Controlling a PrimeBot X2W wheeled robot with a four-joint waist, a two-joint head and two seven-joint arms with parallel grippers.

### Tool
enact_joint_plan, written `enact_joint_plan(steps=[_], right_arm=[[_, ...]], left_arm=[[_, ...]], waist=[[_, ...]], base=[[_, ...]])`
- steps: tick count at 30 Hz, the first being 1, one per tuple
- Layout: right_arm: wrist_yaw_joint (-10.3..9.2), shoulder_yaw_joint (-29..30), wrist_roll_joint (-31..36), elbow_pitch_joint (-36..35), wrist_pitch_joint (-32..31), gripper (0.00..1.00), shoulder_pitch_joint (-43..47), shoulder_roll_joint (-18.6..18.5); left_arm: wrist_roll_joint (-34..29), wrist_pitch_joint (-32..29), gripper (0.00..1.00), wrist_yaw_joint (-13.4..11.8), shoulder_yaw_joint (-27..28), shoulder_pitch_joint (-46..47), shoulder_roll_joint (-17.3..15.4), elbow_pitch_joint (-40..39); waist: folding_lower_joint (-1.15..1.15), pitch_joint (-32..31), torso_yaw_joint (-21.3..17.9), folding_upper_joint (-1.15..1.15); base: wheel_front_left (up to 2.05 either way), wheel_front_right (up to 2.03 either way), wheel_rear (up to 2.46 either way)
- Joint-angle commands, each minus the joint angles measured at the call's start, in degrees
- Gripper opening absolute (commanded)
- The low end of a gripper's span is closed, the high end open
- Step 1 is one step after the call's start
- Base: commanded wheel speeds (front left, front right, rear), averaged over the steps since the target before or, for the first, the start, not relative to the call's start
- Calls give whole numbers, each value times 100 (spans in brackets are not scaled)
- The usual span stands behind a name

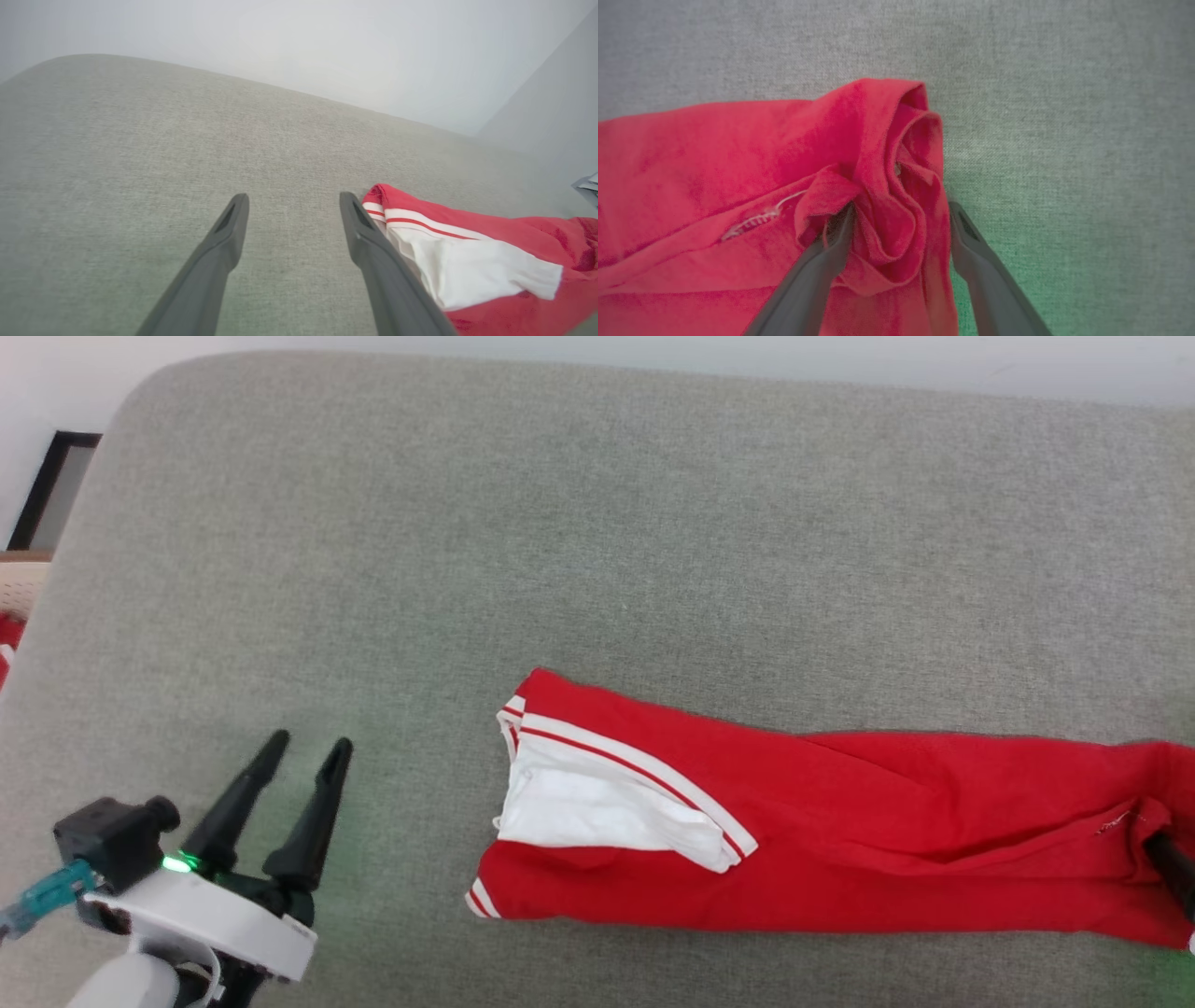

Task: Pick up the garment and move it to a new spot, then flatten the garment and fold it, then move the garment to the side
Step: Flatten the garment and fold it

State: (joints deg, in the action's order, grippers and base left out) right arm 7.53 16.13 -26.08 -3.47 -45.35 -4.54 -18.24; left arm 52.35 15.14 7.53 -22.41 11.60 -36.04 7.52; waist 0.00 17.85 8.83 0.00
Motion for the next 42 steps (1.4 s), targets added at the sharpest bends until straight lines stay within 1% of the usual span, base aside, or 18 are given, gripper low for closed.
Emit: enact_joint_plan(steps=[1, 3, 6, 7, 11, 12, 13, 14, 15, 19, 25, 28, 32, 35, 38, 42], right_arm=[[-9, -57, 94, 116, -175, 100, -90, 95], [-9, -100, 132, 142, -275, 100, -194, 145], [-9, -148, 177, 173, -408, 100, -280, 218], [-9, -148, 177, 173, -408, 100, -280, 218], [-9, -56, 302, 272, -588, 100, -334, 327], [-9, -36, 355, 296, -613, 83, -342, 356], [-9, -36, 405, 321, -617, 45, -342, 390], [-9, -54, 425, 354, -610, 20, -355, 434], [-9, -49, 463, 366, -546, 0, -394, 466], [-10, -39, 523, 397, -372, 0, -494, 535], [-11, 323, 568, 146, -204, 0, -593, 344], [-10, 707, 699, -71, -210, 0, -645, 242], [-10, 1305, 871, -385, -311, 0, -505, 62], [-10, 1715, 968, -556, -259, 0, -439, -39], [-10, 1718, 774, -605, -184, 0, -364, 0], [-9, 1248, 430, -782, -10, 0, -240, 41]], left_arm=[[-456, -6, 100, -12, 304, -101, 158, 88], [-939, -6, 100, -12, 744, -137, 386, 127], [-1620, -6, 100, -12, 1244, -224, 671, 59], [-1620, -6, 100, -12, 1244, -224, 671, 59], [-2181, -7, 100, -11, 1560, -334, 883, -103], [-2280, -6, 100, -11, 1594, -361, 912, -124], [-2364, -6, 100, -12, 1610, -371, 939, -159], [-2413, -6, 100, -12, 1634, -385, 965, -189], [-2460, -6, 100, -12, 1664, -410, 987, -205], [-2598, -6, 100, -12, 1817, -493, 1067, -290], [-2724, -7, 100, -12, 2082, -644, 1098, -475], [-2755, -7, 100, -12, 2205, -754, 1124, -530], [-2729, -6, 100, -12, 2227, -848, 1104, -585], [-2698, -6, 100, -12, 2212, -867, 1116, -613], [-2728, -6, 100, -12, 2188, -898, 1163, -623], [-2746, -6, 100, -12, 2145, -922, 1232, -587]], waist=[[0, -2, 23, 0], [0, -5, 32, 0], [0, -13, 24, 0], [0, -13, 24, 0], [0, -9, -12, 0], [0, -5, -24, 0], [0, -2, -35, 0], [0, 2, -48, 0], [0, 7, -64, 0], [0, 16, -137, 0], [0, 1, -326, 0], [0, 1, -442, 0], [0, 4, -546, 0], [0, -13, -590, 0], [0, -58, -621, 0], [0, -149, -631, 0]], base=[[0, 0, 0], [0, 0, 0], [0, 0, 0], [0, 0, 0], [0, 0, 0], [0, 0, 0], [0, 0, 0], [0, 0, 0], [0, 0, 0], [0, 0, 0], [0, 0, 0], [0, 0, 0], [0, 0, 0], [0, 0, 0], [0, 0, 0], [0, 0, 0]])
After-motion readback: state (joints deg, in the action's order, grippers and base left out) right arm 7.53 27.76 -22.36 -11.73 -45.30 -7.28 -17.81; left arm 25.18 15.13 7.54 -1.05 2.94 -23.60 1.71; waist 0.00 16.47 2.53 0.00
